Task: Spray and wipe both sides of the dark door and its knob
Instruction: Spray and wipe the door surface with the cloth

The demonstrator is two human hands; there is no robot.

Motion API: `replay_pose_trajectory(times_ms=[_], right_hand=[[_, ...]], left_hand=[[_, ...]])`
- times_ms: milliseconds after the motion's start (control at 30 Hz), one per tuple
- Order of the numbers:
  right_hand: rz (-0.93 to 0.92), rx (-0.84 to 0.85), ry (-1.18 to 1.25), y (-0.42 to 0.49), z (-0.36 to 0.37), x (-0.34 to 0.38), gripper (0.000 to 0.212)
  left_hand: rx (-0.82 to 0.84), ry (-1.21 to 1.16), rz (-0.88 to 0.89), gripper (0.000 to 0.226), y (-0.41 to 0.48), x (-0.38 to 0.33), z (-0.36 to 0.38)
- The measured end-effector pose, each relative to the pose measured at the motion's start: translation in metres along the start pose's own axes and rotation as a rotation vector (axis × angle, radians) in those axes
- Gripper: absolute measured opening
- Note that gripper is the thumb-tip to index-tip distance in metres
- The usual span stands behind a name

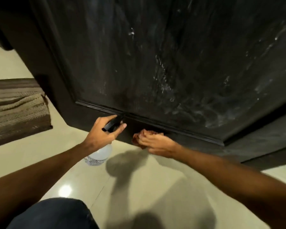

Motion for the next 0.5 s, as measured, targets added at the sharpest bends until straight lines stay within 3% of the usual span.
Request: replay_pose_trajectory(times_ms=[133,300,367,500], right_hand=[[0.2,-0.115,0.063,-0.037,-0.02,-0.025,0.038],[0.194,0.027,0.211,-0.061,0.013,0.045,0.034],[0.406,0.0,0.281,-0.077,0.015,0.039,0.036],[0.993,-0.281,0.426,-0.105,-0.011,0.03,0.05]], left_hand=[[0.134,0.062,0.058,0.029,-0.003,-0.021,0.034],[0.249,0.098,0.023,0.028,-0.01,-0.04,0.052],[0.277,0.128,0.027,0.023,-0.003,-0.053,0.052],[0.31,0.181,0.024,0.026,0.001,-0.072,0.066]])
Point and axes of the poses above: each hand's wrist, its own y-axis towards the middle knuckle, its own z-axis out of the palm, x = y × z, the point moved 8 cm from there along y, towards the middle knuckle, and after that the axes turned 15 degrees about -z, right-handed, at the moved point
